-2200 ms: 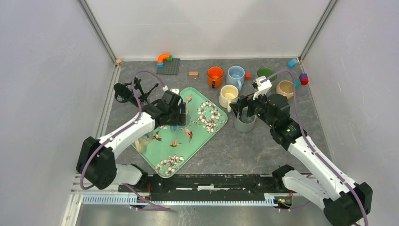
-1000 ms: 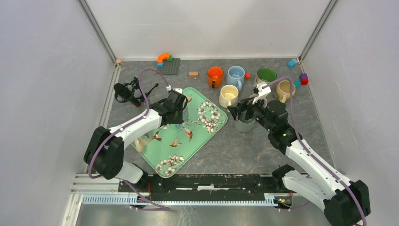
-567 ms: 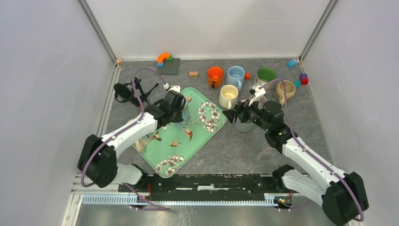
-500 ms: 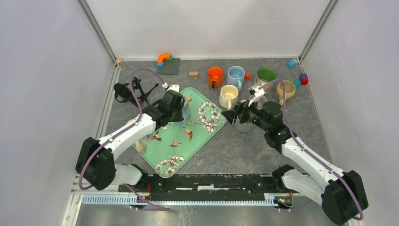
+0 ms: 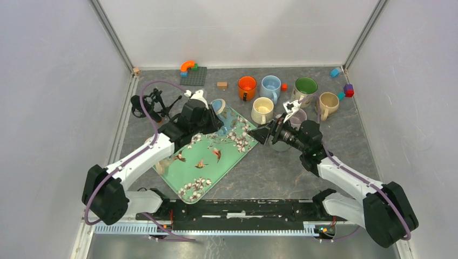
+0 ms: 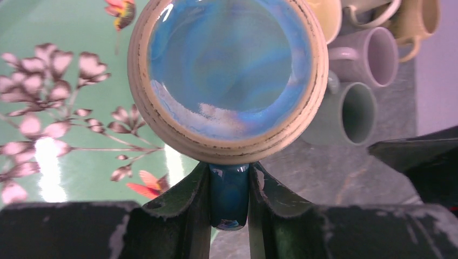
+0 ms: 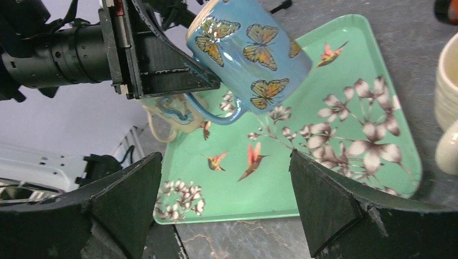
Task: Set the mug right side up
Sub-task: Turn over the cup on the tray.
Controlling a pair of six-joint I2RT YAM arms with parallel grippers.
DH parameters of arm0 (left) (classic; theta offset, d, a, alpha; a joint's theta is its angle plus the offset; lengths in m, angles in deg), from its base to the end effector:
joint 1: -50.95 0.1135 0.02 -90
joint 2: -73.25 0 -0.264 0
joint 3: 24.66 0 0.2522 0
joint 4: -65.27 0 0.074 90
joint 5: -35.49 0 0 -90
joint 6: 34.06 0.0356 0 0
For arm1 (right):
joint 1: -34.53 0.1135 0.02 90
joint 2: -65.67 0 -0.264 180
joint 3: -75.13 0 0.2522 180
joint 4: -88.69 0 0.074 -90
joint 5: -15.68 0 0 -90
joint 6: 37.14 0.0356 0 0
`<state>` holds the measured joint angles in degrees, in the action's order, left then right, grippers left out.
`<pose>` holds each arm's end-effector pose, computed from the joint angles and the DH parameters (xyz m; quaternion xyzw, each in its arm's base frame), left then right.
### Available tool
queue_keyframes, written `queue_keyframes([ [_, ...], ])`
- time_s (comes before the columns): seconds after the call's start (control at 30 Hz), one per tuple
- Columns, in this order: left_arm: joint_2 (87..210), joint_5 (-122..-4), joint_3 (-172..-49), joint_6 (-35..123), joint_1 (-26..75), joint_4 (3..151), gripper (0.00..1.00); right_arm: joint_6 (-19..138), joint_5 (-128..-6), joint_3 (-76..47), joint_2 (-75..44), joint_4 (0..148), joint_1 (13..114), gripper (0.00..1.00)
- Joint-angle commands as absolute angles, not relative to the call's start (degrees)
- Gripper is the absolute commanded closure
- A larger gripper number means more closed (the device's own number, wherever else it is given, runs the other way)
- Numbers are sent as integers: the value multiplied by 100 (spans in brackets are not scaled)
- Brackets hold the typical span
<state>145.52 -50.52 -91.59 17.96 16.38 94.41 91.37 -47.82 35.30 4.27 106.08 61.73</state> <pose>0.2328 -0.1574 0.2795 -0.0425 0.8835 -0.2506 0.3935 0.2006 0.1210 0.2449 -0.0850 0.7248 0.5006 0.4656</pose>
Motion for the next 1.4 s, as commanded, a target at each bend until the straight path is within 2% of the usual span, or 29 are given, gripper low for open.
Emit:
queue_keyframes([
  [0.0, 14375, -5670, -9752, 1182, 1489, 8191, 98, 9848, -4340, 3700, 249, 11866, 6141, 7],
  [0.5, 14707, -6104, -10413, 688, 1037, 7433, 98, 11280, -3964, 3884, -473, 13851, 6149, 9],
  [0.9, 14856, -6380, -10531, 335, 885, 6997, 98, 13272, -3880, 3785, -1585, 16717, 6148, 15],
  [1.37, 14871, -6523, -10221, -103, 736, 6460, 98, 14054, -4351, 3610, -1906, 17373, 6147, 27],
])
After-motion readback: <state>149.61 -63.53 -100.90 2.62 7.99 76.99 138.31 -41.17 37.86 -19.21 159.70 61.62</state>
